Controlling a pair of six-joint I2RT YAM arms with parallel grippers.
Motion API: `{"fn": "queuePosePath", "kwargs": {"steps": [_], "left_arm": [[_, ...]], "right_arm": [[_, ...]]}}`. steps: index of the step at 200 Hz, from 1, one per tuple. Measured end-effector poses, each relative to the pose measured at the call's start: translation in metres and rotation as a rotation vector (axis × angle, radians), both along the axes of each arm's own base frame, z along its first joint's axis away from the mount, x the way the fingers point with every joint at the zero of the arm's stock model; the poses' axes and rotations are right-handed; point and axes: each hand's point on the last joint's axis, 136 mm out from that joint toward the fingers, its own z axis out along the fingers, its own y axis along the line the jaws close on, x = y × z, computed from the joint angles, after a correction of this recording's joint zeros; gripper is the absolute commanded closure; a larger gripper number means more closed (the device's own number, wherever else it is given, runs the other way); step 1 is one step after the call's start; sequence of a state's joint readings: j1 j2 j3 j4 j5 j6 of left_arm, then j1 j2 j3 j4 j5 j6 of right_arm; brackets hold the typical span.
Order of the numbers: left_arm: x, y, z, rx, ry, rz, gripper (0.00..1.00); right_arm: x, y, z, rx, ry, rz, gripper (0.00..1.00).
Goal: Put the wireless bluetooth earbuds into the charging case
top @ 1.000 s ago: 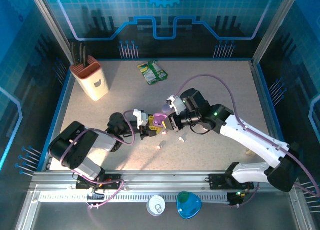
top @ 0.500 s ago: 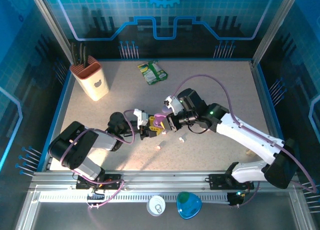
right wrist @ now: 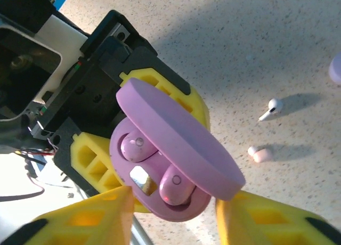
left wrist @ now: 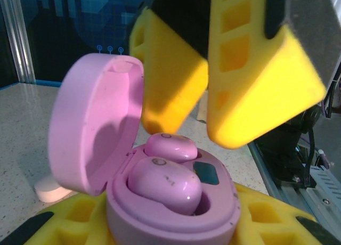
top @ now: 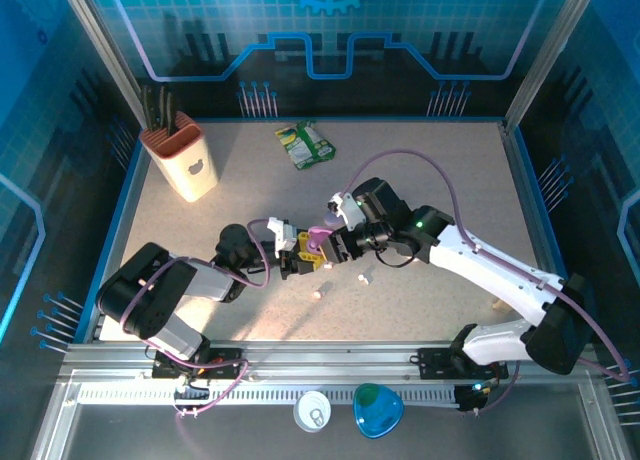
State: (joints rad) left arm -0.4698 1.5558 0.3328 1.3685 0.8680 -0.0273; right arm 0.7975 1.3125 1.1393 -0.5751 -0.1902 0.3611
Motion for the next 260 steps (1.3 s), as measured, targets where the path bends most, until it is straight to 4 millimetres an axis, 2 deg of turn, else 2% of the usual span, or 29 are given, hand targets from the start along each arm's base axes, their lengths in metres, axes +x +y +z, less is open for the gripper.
{"fn": "queuePosePath", "kwargs": {"steps": [20,51,73,126,174,203,224,241,260], "left_arm": [[0.0,0.0,0.0,0.0,0.0,0.0,0.68],[0.0,0.0,0.0,0.0,0.0,0.0,0.69],[0.0,0.0,0.0,0.0,0.001,0.0,0.69],[0.0,0.0,0.0,0.0,0.001,0.0,0.69],[0.007,0.001,0.001,-0.008,0.032,0.038,0.68],[0.01,0.002,0.001,-0.014,0.051,0.056,0.68],[0.011,0.002,0.002,-0.015,0.05,0.062,0.69],[0.013,0.002,0.003,-0.017,0.048,0.073,0.69],[0.016,0.004,0.007,-0.025,0.037,0.098,0.69]], "right_arm": [[0.001,-0.004,0.01,0.015,-0.03,-0.016,0.4],[0.001,-0.007,0.04,0.097,-0.107,-0.037,0.29],[0.009,-0.006,0.054,0.147,-0.137,-0.06,0.21],[0.022,0.016,0.044,0.155,-0.087,-0.024,0.23],[0.009,0.023,0.038,0.177,-0.042,0.049,0.3],[-0.003,0.019,0.026,0.176,0.0,0.071,0.32],[-0.006,0.015,0.029,0.191,0.002,0.052,0.29],[0.001,0.007,0.038,0.239,0.012,-0.015,0.22],[0.014,-0.006,0.042,0.314,0.045,-0.111,0.21]]}}
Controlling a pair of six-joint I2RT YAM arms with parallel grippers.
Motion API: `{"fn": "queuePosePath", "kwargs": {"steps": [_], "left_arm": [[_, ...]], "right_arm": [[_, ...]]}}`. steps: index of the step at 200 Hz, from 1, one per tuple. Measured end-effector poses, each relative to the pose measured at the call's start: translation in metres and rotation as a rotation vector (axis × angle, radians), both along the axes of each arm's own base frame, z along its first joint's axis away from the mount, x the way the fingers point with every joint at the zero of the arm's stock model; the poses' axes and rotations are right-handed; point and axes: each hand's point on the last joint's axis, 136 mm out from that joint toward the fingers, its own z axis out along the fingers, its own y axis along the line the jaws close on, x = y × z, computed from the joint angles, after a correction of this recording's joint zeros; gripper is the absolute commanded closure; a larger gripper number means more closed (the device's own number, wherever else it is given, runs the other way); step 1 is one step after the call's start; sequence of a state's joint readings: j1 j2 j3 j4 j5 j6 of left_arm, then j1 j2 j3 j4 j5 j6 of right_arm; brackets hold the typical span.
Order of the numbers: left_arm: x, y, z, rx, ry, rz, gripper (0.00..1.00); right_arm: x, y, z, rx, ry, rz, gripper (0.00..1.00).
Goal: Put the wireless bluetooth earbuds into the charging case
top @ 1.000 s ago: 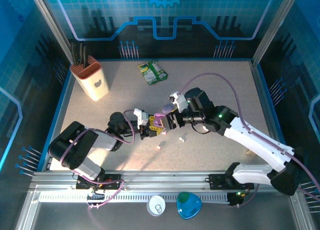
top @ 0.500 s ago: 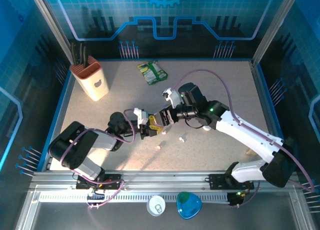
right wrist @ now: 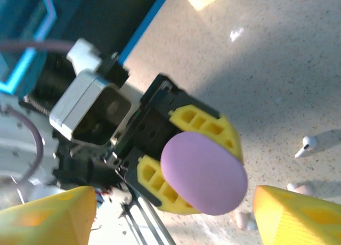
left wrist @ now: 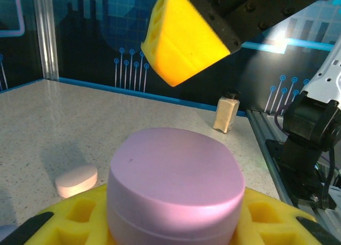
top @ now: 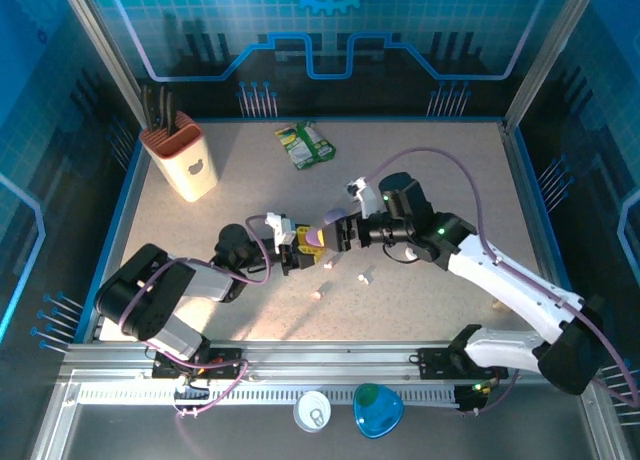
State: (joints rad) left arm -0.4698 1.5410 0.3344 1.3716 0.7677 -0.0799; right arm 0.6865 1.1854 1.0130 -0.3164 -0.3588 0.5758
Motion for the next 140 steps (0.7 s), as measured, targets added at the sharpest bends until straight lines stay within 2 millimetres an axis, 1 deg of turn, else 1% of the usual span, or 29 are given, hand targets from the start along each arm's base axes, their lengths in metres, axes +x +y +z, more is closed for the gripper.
{"fn": "queuePosePath", "kwargs": {"steps": [16,30,50,64,91,103,121,140], "left_arm": [[0.003,0.001,0.004,-0.006,-0.009,0.022,0.69],[0.006,0.002,0.007,-0.013,-0.018,0.037,0.69],[0.011,0.001,0.014,-0.023,-0.035,0.049,0.69],[0.013,0.0,0.019,-0.03,-0.046,0.054,0.69],[0.015,-0.002,0.025,-0.039,-0.061,0.054,0.69],[0.016,-0.003,0.027,-0.042,-0.067,0.053,0.69],[0.016,-0.005,0.03,-0.047,-0.075,0.048,0.69],[0.013,-0.007,0.031,-0.047,-0.075,0.036,0.69]], "right_arm": [[0.008,-0.008,-0.006,0.05,0.065,-0.06,0.22],[0.009,-0.01,-0.016,0.087,0.138,-0.09,0.25],[0.003,-0.005,-0.024,0.153,0.234,-0.086,0.28],[0.0,0.0,-0.027,0.202,0.286,-0.074,0.33],[-0.002,0.008,-0.027,0.269,0.345,-0.06,0.38],[-0.001,0.01,-0.027,0.287,0.356,-0.057,0.43],[0.002,0.014,-0.026,0.316,0.372,-0.059,0.47],[0.005,0.016,-0.024,0.348,0.384,-0.062,0.49]]}}
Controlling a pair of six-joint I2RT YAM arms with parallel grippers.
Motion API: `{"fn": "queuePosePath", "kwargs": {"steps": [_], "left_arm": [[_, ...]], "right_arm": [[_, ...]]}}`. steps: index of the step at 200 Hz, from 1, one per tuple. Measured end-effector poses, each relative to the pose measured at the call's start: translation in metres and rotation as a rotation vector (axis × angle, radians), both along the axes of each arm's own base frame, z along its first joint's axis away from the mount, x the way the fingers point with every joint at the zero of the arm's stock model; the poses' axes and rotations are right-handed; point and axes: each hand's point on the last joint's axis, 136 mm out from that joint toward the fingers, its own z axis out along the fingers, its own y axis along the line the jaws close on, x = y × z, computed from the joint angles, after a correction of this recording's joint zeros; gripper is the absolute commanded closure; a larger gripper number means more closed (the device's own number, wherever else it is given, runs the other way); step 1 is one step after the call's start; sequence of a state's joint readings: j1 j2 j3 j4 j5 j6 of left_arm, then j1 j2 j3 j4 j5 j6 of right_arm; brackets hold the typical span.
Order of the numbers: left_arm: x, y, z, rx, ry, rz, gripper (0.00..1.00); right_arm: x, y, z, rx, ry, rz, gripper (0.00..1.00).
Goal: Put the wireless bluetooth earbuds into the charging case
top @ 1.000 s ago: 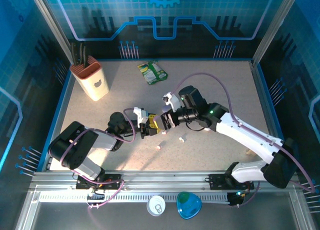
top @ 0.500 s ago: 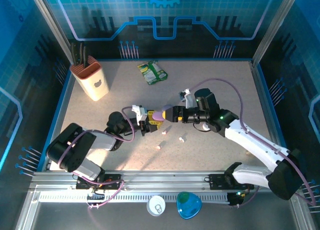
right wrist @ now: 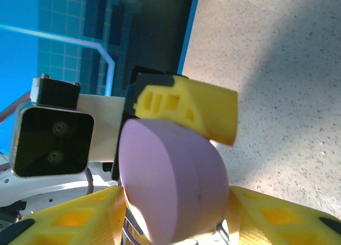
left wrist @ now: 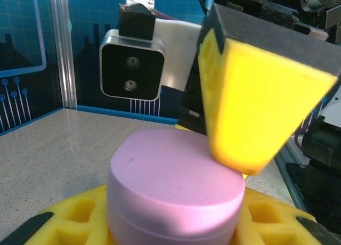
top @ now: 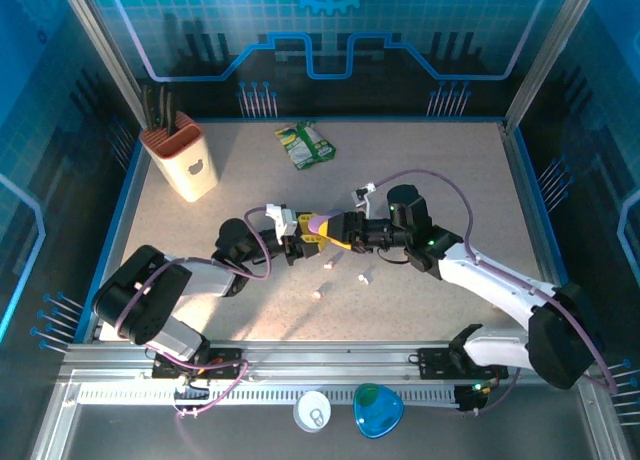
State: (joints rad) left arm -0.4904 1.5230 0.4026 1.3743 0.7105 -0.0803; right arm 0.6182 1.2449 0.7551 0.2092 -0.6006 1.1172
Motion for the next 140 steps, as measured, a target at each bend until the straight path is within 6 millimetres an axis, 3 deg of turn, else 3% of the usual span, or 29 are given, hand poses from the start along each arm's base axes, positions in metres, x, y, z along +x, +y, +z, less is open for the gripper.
{"fn": "queuePosePath", "kwargs": {"steps": [30,68,83,95,114,140], "left_arm": [[-0.002,-0.001,0.0,0.0,0.0,-0.006,0.68],[-0.001,-0.001,0.0,-0.001,-0.002,-0.004,0.68],[-0.001,-0.001,0.0,0.0,0.0,-0.003,0.67],[-0.001,-0.001,0.0,0.0,0.0,-0.002,0.62],[0.0,-0.001,0.0,0.001,-0.005,0.0,0.37],[-0.002,0.001,-0.005,0.014,-0.019,0.011,0.2]], "right_arm": [[0.006,0.0,0.002,0.044,0.015,-0.021,0.5],[0.011,-0.002,0.003,0.084,0.032,-0.039,0.75],[0.012,-0.003,0.003,0.091,0.043,-0.044,0.78],[0.012,-0.003,0.003,0.091,0.044,-0.045,0.8],[0.012,-0.004,0.001,0.083,0.038,-0.049,0.83],[0.024,-0.021,-0.007,0.036,0.021,-0.117,0.8]]}}
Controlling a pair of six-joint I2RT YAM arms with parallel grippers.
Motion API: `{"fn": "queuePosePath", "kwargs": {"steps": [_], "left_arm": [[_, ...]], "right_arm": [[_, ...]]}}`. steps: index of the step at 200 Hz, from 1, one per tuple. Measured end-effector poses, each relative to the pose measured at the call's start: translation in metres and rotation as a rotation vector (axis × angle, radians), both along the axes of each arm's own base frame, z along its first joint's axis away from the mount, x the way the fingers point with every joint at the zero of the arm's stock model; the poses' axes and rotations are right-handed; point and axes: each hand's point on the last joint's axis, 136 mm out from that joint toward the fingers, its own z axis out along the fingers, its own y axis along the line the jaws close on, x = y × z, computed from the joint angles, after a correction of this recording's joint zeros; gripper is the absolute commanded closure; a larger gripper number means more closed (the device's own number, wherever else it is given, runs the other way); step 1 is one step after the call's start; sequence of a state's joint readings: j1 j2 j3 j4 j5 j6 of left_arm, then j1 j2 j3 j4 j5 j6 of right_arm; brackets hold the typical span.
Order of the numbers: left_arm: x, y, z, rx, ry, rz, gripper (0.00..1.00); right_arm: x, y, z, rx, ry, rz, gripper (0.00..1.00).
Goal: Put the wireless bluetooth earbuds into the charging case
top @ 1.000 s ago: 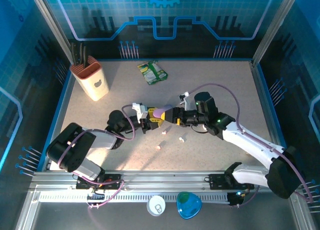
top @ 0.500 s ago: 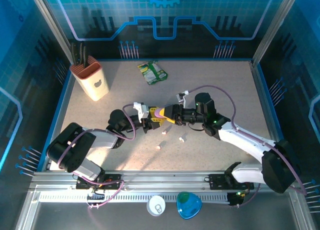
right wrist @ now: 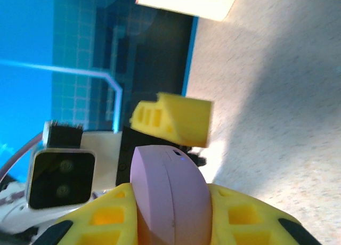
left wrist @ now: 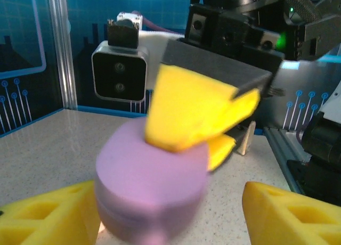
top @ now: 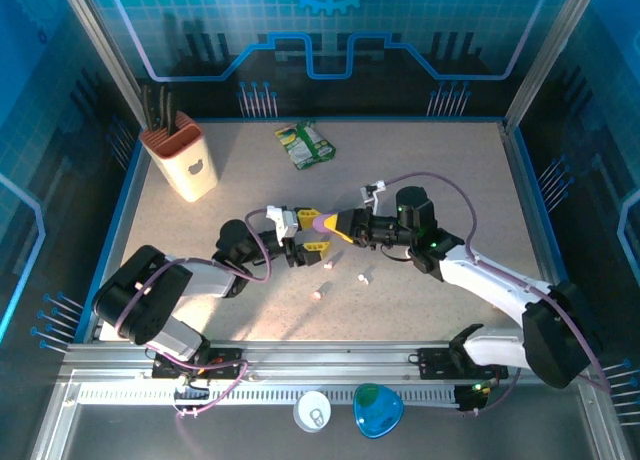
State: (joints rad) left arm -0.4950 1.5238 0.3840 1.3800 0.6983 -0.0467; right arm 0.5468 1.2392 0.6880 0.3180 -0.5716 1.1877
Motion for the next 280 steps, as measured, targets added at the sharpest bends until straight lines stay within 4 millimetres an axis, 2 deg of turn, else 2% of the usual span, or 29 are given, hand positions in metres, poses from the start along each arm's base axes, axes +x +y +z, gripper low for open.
{"fn": "queuePosePath", "kwargs": {"steps": [27,62,76,95,156,190,220,236,261,280], "left_arm": [[-0.006,0.005,-0.017,0.034,0.006,0.015,0.13],[-0.007,0.007,-0.028,0.065,0.008,0.028,0.05],[-0.006,0.007,-0.032,0.076,0.016,0.037,0.05],[-0.004,0.008,-0.038,0.101,0.038,0.049,0.04],[0.002,0.013,-0.046,0.196,0.085,0.098,0.01],[0.003,0.015,-0.051,0.229,0.112,0.116,0.01],[0.003,0.018,-0.055,0.253,0.131,0.13,0.01],[0.002,0.019,-0.055,0.26,0.136,0.141,0.01],[0.002,0.023,-0.054,0.274,0.144,0.16,0.01],[0.001,0.025,-0.055,0.283,0.152,0.17,0.01]], "right_arm": [[0.024,-0.038,-0.017,-0.082,0.006,-0.158,0.78],[0.058,-0.101,-0.053,-0.239,0.053,-0.38,0.79],[0.069,-0.12,-0.069,-0.299,0.084,-0.434,0.79],[0.083,-0.136,-0.089,-0.374,0.131,-0.471,0.79],[0.144,-0.143,-0.12,-0.481,0.167,-0.477,0.79],[0.176,-0.136,-0.15,-0.495,0.216,-0.457,0.77],[0.195,-0.129,-0.173,-0.504,0.242,-0.425,0.7],[0.201,-0.127,-0.179,-0.516,0.24,-0.411,0.64],[0.202,-0.127,-0.177,-0.524,0.219,-0.396,0.4],[0.198,-0.13,-0.176,-0.542,0.213,-0.387,0.27]]}}
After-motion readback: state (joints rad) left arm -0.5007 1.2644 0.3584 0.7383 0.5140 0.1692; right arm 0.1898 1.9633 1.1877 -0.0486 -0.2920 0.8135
